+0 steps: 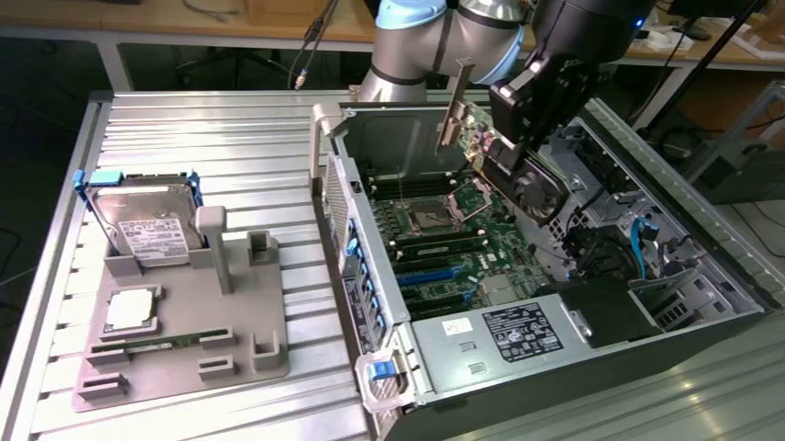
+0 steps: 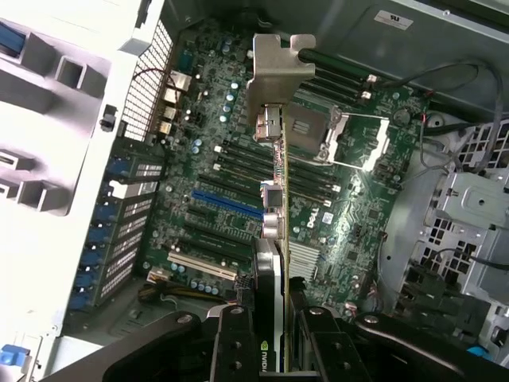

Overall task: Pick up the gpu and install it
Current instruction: 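Insert the gpu into the slot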

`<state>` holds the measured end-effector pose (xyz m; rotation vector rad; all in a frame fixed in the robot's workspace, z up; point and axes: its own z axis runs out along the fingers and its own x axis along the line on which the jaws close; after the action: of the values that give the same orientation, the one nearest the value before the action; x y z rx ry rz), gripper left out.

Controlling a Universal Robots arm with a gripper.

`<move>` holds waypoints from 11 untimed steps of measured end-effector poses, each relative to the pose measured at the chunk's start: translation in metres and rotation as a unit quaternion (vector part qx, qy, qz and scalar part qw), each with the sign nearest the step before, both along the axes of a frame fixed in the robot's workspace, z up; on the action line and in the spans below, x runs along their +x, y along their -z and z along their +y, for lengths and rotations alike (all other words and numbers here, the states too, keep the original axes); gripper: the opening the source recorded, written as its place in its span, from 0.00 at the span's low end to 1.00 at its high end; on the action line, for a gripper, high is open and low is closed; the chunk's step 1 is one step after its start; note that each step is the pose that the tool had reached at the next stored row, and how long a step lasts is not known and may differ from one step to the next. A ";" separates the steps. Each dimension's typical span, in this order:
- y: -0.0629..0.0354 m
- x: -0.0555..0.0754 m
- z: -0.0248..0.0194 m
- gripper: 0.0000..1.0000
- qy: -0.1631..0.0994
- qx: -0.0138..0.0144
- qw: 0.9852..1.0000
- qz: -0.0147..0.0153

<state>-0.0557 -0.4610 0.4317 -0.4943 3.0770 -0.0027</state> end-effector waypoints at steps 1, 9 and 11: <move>0.0000 0.000 0.0000 0.27 -0.002 0.000 1.000 0.000; 0.0000 0.000 0.0000 0.27 -0.018 0.000 1.000 0.000; 0.0000 0.000 0.0000 0.27 -0.022 0.000 1.000 0.000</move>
<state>-0.0557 -0.4610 0.4317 -0.5609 3.0655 -0.0019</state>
